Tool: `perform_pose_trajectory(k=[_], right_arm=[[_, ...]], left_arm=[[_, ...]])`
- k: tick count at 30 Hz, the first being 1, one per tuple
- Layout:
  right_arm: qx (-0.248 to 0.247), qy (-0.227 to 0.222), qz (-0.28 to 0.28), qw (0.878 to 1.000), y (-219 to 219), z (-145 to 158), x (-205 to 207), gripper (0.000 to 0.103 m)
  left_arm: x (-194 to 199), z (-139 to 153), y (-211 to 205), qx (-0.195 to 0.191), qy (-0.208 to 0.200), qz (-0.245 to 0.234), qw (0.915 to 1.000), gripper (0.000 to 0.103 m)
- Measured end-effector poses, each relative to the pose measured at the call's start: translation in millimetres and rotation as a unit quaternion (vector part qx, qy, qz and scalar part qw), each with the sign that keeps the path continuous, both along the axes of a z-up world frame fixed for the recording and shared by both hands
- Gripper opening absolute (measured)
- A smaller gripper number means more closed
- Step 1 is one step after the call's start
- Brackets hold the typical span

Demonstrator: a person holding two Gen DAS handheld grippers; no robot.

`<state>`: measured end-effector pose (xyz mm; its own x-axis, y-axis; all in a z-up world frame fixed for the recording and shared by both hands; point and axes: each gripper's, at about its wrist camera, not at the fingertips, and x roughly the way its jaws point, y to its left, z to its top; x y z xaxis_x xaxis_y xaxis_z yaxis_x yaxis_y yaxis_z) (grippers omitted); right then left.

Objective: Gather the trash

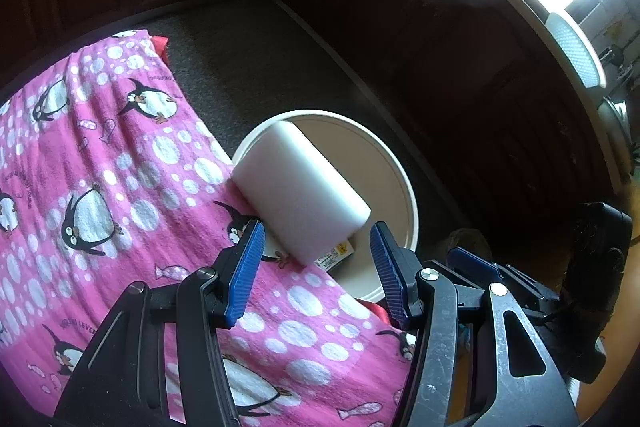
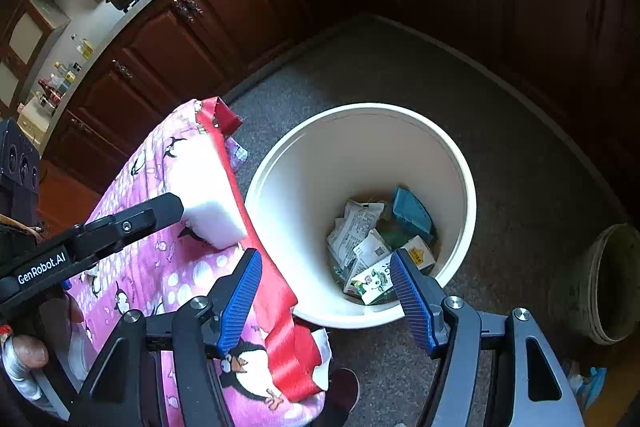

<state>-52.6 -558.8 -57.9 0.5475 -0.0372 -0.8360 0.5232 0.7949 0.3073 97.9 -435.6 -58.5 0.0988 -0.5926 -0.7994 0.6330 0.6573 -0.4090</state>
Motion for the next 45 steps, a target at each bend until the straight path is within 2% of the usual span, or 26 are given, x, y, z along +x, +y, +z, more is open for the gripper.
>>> perform_pose_trajectory(k=[4,10,14,16,22,23,26,27,34,37,42,45], right_arm=[[-0.005,-0.004,-0.008,1.000,-1,6,-7,0.064],[-0.021,-0.015,-0.014,1.000,7,13,-13,0.064],[-0.038,-0.028,-0.016,0.999,18,20,-16,0.073],[-0.050,-0.038,-0.016,0.998,24,26,-19,0.073],[-0.088,-0.077,-0.032,0.993,39,52,-31,0.082],[-0.096,-0.085,-0.035,0.991,42,58,-33,0.084],[-0.123,-0.101,-0.043,0.986,52,76,-40,0.088],[-0.131,-0.105,-0.045,0.985,55,80,-42,0.088],[-0.201,-0.135,-0.069,0.968,82,118,-56,0.090],[-0.228,-0.151,-0.077,0.959,96,133,-63,0.098],[-0.268,-0.175,-0.084,0.944,117,151,-75,0.100],[-0.274,-0.180,-0.084,0.941,124,156,-79,0.101]], left_arm=[[-3,6,5,0.000,-0.007,0.003,1.0000,0.054],[-18,19,20,0.010,-0.047,0.016,0.9987,0.054],[-31,33,31,0.015,-0.086,0.030,0.9958,0.054],[-39,41,36,0.013,-0.105,0.036,0.9937,0.054],[-62,76,53,-0.019,-0.160,0.035,0.9863,0.054],[-65,80,55,-0.023,-0.166,0.034,0.9853,0.055],[-71,96,64,-0.040,-0.184,0.041,0.9811,0.076],[-75,103,71,-0.049,-0.194,0.047,0.9786,0.078],[-93,140,105,-0.082,-0.253,0.070,0.9614,0.079],[-102,153,119,-0.093,-0.276,0.078,0.9536,0.080],[-107,162,136,-0.105,-0.289,0.090,0.9473,0.080],[-113,164,142,-0.105,-0.301,0.095,0.9430,0.080]])
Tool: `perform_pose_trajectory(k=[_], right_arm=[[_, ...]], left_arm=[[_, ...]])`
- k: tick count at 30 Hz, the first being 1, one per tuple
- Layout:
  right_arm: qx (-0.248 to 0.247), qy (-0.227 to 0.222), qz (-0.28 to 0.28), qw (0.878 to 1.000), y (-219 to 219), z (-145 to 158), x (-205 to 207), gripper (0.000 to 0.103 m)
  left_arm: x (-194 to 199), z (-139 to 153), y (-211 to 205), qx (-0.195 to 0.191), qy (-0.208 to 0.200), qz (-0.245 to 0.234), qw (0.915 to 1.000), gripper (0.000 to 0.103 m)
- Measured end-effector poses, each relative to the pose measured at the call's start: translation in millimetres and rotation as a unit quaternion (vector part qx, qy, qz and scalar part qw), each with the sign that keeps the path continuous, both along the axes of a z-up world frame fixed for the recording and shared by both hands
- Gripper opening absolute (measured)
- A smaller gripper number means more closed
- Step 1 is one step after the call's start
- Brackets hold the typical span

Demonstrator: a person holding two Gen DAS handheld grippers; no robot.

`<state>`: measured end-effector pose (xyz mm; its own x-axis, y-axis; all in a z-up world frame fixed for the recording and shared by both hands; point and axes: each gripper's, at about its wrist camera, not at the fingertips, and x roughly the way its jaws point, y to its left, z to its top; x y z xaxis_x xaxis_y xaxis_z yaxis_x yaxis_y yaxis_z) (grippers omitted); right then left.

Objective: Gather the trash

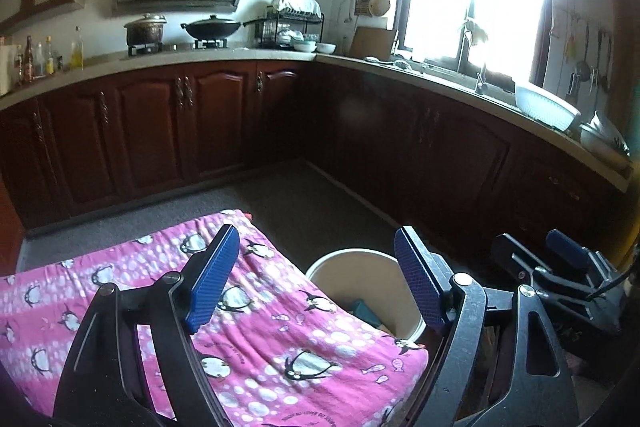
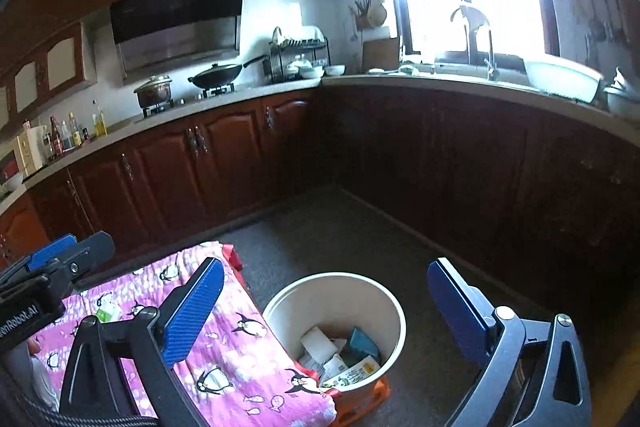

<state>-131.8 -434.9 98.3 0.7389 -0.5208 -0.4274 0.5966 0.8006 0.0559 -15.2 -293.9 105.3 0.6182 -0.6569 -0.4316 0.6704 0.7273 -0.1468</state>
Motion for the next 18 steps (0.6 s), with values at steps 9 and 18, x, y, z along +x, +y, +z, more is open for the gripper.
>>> perform_pose_trajectory(k=[9,18], right_arm=[[-0.004,-0.011,-0.001,1.000,11,2,-6,0.102],[0.002,-0.017,-0.006,1.000,13,3,-10,0.102]], left_arm=[[-11,3,5,-0.001,-0.016,-0.005,0.9999,0.080],[-14,4,2,0.007,-0.022,-0.006,0.9997,0.080]])
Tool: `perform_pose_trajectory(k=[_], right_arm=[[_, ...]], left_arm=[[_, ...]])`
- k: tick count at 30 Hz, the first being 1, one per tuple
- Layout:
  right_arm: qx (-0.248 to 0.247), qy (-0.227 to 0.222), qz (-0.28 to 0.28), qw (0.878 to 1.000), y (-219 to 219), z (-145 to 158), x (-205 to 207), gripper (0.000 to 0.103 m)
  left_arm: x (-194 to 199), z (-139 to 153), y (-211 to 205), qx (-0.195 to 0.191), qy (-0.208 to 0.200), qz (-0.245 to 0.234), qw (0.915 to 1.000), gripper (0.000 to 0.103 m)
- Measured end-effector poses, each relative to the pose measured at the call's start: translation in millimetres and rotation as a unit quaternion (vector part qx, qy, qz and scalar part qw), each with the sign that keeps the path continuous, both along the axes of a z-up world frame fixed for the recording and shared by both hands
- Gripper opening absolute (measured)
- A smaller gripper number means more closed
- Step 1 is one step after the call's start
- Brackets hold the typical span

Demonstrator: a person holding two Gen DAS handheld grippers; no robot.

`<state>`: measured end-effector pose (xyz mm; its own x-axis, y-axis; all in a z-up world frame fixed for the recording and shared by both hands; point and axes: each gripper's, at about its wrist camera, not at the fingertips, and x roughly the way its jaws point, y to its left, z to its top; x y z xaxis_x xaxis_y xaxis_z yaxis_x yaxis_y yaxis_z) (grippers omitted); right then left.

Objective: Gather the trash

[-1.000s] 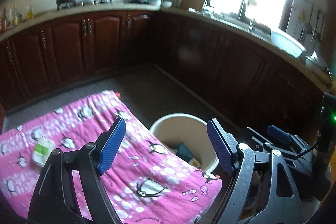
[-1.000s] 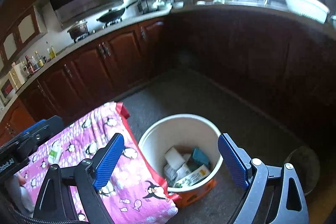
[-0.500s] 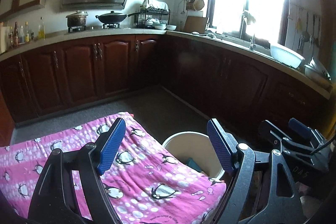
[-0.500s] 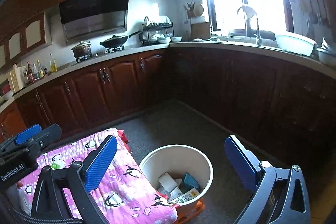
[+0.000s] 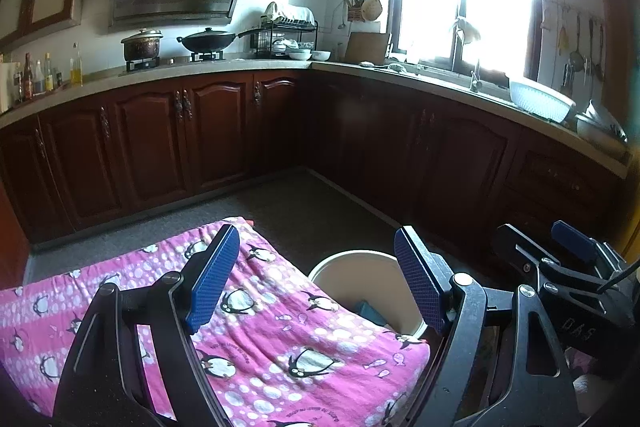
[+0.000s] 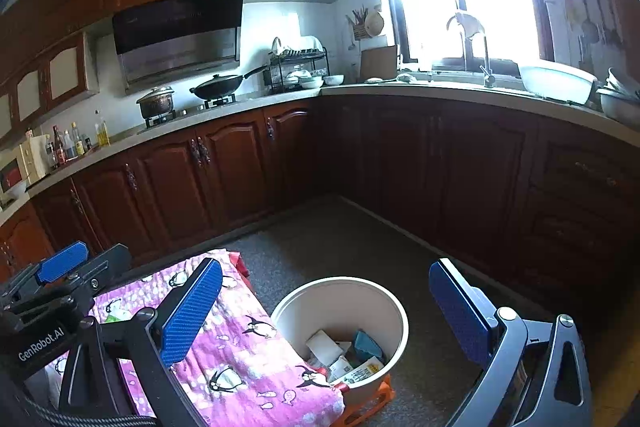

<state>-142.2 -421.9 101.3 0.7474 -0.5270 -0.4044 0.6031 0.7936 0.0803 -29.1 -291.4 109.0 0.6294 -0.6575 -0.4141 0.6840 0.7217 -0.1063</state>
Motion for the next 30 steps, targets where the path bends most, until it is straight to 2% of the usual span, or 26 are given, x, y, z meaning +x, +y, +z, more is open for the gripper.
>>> perform_pose_trajectory(k=[30], right_arm=[[-0.001,0.007,-0.008,1.000,-1,2,-3,0.102]], left_arm=[[2,-13,-3,0.017,-0.004,0.000,0.9998,0.080]])
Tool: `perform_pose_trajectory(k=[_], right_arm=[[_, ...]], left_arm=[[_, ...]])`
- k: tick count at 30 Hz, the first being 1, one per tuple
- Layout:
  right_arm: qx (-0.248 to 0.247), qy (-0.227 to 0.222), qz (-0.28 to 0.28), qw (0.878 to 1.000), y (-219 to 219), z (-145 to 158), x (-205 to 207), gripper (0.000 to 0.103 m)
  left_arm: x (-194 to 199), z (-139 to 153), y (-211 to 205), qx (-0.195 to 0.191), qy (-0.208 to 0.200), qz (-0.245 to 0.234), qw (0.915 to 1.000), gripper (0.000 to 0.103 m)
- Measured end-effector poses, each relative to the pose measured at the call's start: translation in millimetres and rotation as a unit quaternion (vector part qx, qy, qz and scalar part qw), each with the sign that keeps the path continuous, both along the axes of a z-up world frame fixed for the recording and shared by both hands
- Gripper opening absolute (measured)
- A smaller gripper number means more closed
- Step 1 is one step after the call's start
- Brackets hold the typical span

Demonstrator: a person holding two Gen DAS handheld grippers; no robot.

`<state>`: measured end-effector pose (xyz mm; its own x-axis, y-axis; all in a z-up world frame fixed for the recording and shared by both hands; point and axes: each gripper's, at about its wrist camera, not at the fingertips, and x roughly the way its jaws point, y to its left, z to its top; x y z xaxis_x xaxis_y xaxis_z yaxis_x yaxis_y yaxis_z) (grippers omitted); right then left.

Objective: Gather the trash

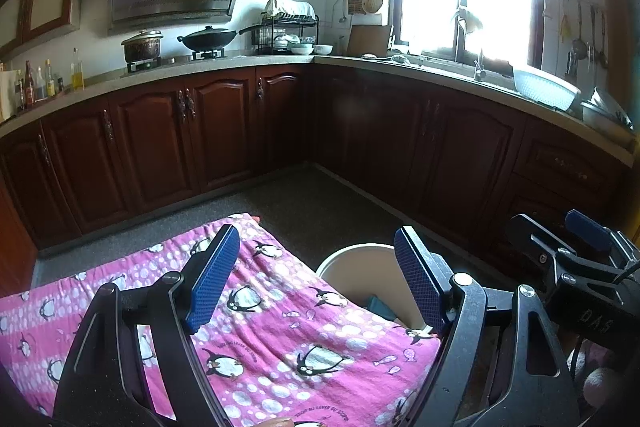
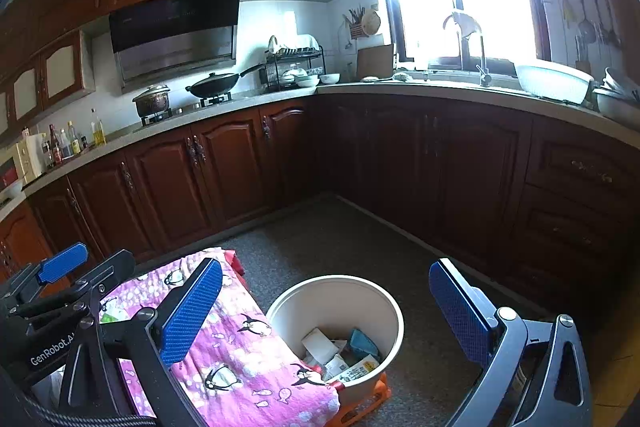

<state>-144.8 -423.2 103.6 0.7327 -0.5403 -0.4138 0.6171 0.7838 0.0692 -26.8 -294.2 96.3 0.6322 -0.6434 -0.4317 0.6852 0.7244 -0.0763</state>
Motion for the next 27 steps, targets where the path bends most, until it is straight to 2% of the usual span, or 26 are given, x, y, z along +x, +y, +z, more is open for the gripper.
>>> perform_pose_trajectory(k=[27], right_arm=[[0.004,0.005,-0.001,1.000,-3,-5,1,0.102]], left_arm=[[9,-13,4,0.012,0.006,0.000,0.9999,0.080]])
